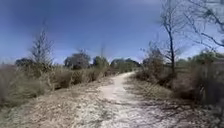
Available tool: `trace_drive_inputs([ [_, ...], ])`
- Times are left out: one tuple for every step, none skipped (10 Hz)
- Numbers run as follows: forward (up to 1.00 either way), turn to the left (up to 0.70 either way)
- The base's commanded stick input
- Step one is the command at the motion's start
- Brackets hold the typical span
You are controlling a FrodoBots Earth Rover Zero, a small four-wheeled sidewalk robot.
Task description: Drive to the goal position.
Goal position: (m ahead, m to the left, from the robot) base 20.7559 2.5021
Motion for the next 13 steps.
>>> trace_drive_inputs([
  [0.50, 0.00],
  [0.50, 0.00],
  [0.50, 0.00],
  [0.50, 0.00],
  [0.50, 0.00],
  [0.50, 0.00],
  [0.50, 0.00],
  [0.50, 0.00],
  [0.50, 0.00],
  [0.50, 0.00],
  [0.50, 0.00],
  [0.50, 0.00],
  [0.50, 0.00],
])
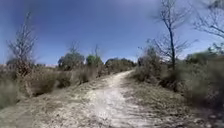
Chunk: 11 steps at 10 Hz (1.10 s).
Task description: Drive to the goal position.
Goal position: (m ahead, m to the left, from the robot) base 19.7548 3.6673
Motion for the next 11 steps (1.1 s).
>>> trace_drive_inputs([
  [0.50, 0.00],
  [0.50, 0.00],
  [0.50, 0.00],
  [0.50, 0.00],
  [0.50, 0.00],
  [0.50, 0.00],
  [0.50, 0.00],
  [0.50, 0.00],
  [0.50, 0.00],
  [0.50, 0.00],
  [0.50, 0.00],
])
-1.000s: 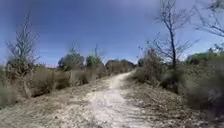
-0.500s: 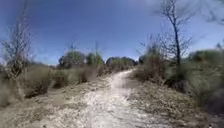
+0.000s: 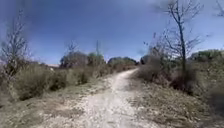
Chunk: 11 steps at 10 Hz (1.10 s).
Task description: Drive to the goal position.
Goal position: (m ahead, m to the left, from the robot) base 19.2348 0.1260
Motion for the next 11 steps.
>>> trace_drive_inputs([
  [0.50, 0.00],
  [0.50, 0.00],
  [0.50, 0.00],
  [0.50, 0.00],
  [0.50, 0.00],
  [0.50, 0.00],
  [0.50, 0.00],
  [0.50, 0.00],
  [0.50, 0.00],
  [0.50, 0.00],
  [0.50, 0.00],
])
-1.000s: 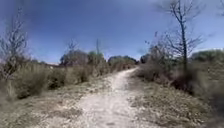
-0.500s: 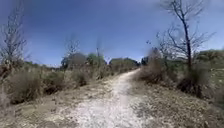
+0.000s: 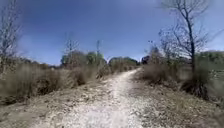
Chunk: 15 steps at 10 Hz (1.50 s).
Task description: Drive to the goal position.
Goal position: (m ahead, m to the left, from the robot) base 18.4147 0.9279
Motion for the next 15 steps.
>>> trace_drive_inputs([
  [0.50, 0.00],
  [0.50, 0.00],
  [0.50, 0.00],
  [0.50, 0.00],
  [0.50, 0.00],
  [0.50, 0.00],
  [0.50, 0.00],
  [0.50, 0.00],
  [0.50, 0.00],
  [0.50, 0.00],
  [0.50, 0.00],
  [0.50, 0.00],
  [0.50, 0.00],
  [0.50, -0.06],
  [0.50, -0.32],
])
